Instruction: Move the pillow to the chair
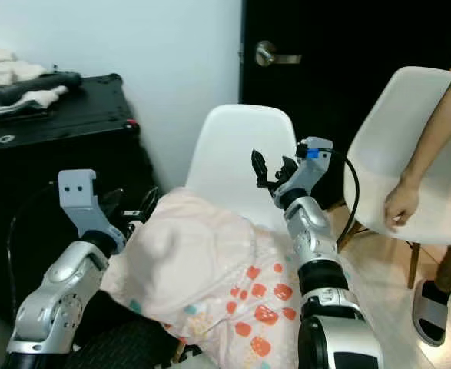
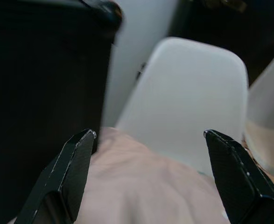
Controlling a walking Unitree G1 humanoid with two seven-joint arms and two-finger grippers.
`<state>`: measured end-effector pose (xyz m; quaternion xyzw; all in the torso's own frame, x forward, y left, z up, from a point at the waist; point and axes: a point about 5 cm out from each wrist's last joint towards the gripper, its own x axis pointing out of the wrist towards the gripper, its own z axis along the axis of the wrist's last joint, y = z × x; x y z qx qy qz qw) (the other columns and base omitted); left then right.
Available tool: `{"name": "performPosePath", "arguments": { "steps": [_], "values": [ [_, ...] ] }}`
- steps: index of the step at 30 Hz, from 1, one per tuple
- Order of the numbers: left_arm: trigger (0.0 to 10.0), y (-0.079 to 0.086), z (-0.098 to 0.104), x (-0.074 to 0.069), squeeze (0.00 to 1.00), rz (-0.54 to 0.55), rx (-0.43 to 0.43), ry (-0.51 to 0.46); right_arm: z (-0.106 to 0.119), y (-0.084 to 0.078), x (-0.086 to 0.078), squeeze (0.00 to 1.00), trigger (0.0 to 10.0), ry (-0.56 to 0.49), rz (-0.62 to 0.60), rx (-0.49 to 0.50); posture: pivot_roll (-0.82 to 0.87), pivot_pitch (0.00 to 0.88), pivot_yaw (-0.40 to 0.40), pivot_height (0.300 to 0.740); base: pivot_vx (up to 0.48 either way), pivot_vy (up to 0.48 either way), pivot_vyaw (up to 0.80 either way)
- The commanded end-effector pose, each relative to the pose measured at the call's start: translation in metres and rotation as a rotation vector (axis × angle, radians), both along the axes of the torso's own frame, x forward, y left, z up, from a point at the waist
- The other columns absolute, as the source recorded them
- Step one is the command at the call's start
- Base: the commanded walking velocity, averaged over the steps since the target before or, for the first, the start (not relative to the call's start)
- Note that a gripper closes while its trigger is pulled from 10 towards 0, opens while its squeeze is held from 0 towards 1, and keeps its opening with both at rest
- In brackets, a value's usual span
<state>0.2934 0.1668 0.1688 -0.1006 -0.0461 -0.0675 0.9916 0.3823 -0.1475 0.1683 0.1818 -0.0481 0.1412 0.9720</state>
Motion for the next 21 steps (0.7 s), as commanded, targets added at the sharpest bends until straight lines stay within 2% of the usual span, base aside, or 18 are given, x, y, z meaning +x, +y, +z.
{"name": "performPosePath", "arguments": {
  "steps": [1,4,8,15,17,18,20,21],
  "values": [
    [10.0,0.003,-0.006,0.000,0.00,0.017,0.019,0.016,-0.006,0.003,-0.002,0.00,10.0,0.025,0.026,-0.001,-0.20,0.020,-0.053,0.702,0.000,0.000,0.00],
    [10.0,0.004,-0.007,0.000,0.00,0.018,0.021,0.017,-0.008,0.005,-0.002,0.00,10.0,0.032,0.036,-0.004,-0.20,0.020,-0.053,0.717,0.000,0.000,0.00],
    [10.0,0.006,-0.016,-0.001,0.00,0.034,0.040,0.043,-0.023,-0.001,-0.006,0.00,10.0,0.077,0.033,-0.025,-0.20,0.019,-0.053,0.736,0.000,0.000,0.00],
    [10.0,0.010,-0.033,-0.004,0.00,0.054,0.054,0.092,-0.049,-0.011,-0.014,0.00,10.0,0.164,0.008,-0.056,-0.20,0.020,-0.052,0.740,0.000,0.000,0.00],
    [10.0,0.015,-0.048,-0.007,0.00,0.085,0.070,0.133,-0.066,-0.018,-0.020,0.00,10.0,0.223,-0.003,-0.091,-0.19,0.019,-0.050,0.740,0.000,0.000,0.00],
    [10.0,0.015,-0.048,-0.007,0.00,0.085,0.070,0.133,-0.066,-0.018,-0.020,0.00,10.0,0.223,-0.003,-0.091,-0.19,0.019,-0.050,0.740,0.000,0.000,0.00],
    [10.0,0.026,-0.073,-0.013,0.00,0.149,0.107,0.213,-0.090,-0.026,-0.032,0.00,10.0,0.306,-0.011,-0.121,-0.19,0.017,-0.048,0.740,0.000,0.000,0.00],
    [10.0,0.026,-0.073,-0.013,0.00,0.149,0.107,0.213,-0.090,-0.026,-0.032,0.00,10.0,0.306,-0.011,-0.121,-0.19,0.017,-0.048,0.740,0.000,0.000,0.00]
  ]
}}
